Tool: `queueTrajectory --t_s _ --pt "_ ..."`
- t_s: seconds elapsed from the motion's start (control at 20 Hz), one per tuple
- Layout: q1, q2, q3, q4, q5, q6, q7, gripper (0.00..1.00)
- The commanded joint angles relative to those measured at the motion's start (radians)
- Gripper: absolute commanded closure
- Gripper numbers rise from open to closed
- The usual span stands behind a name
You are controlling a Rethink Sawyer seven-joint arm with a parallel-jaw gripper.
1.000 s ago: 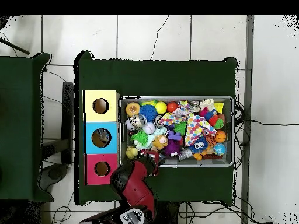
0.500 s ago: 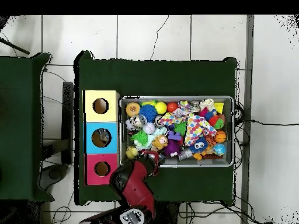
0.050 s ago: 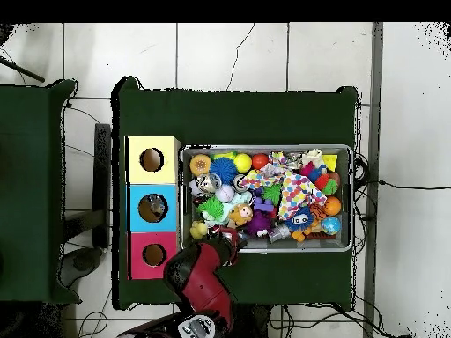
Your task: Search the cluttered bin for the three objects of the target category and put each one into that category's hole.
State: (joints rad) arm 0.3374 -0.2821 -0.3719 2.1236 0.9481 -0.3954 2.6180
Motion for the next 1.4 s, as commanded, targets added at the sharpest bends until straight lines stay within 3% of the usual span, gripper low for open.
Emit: queueTrajectory --t_s 0.05,0.6,0.65,0.9,1.25,1.4 --pt "0.008 0.077 0.102 -0.061 0.021 0.029 0.142 0.0" --pt "0.013 0.082 0.097 -0.066 0.01 0.033 0.128 0.0" --pt "0.013 0.083 0.1 -0.065 0.009 0.023 0.141 1.0" --pt "-0.008 0.075 0.114 -0.06 -0.031 0.004 0.167 1.0" --pt "0.019 0.076 0.094 -0.055 0.008 0.017 0.148 1.0" --pt "0.034 0.038 0.065 -0.044 0.029 0.08 0.103 1.0"
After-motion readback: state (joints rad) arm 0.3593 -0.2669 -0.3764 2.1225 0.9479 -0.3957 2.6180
